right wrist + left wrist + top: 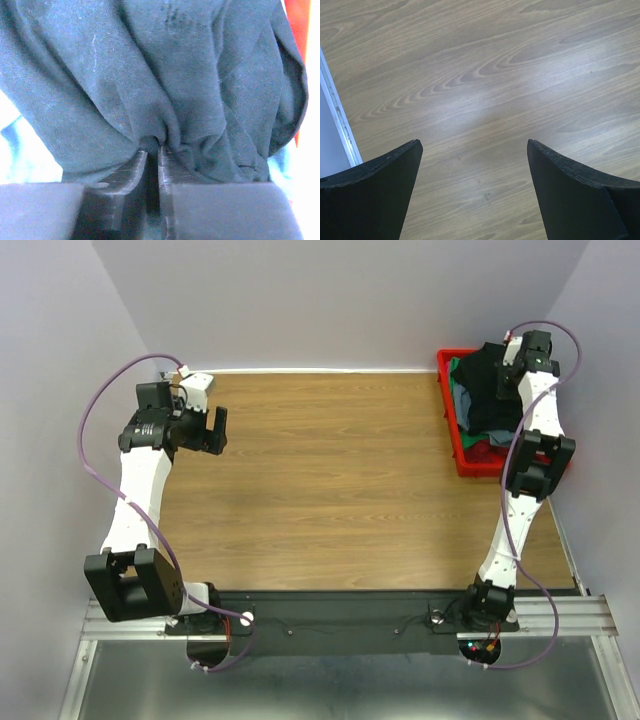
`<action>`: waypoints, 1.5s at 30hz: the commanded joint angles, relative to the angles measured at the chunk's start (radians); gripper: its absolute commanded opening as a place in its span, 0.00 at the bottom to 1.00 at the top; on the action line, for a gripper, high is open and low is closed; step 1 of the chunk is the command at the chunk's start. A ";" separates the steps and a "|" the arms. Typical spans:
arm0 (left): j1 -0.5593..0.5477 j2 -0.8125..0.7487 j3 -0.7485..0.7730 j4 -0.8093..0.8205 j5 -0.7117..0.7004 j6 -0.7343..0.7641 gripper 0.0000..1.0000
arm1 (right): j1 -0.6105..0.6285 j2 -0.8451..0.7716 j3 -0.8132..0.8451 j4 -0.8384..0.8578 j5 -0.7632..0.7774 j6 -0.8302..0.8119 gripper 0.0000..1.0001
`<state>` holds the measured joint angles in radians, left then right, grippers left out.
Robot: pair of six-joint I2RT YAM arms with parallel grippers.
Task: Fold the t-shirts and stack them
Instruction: Grab the tshirt from the pile
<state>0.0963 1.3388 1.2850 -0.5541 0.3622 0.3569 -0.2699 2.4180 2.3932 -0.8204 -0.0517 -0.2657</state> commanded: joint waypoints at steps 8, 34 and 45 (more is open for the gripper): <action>0.000 -0.001 0.002 0.029 0.001 -0.009 0.99 | -0.006 -0.183 -0.035 0.049 -0.042 0.020 0.03; 0.000 0.002 -0.003 0.036 0.034 -0.018 0.99 | -0.020 -0.208 -0.195 0.072 -0.041 -0.033 0.89; 0.000 0.005 0.000 0.043 0.027 -0.018 0.99 | -0.026 -0.264 -0.137 0.073 0.003 -0.033 0.00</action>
<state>0.0963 1.3483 1.2850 -0.5423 0.3752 0.3492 -0.2832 2.2585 2.1929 -0.7780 -0.0631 -0.3008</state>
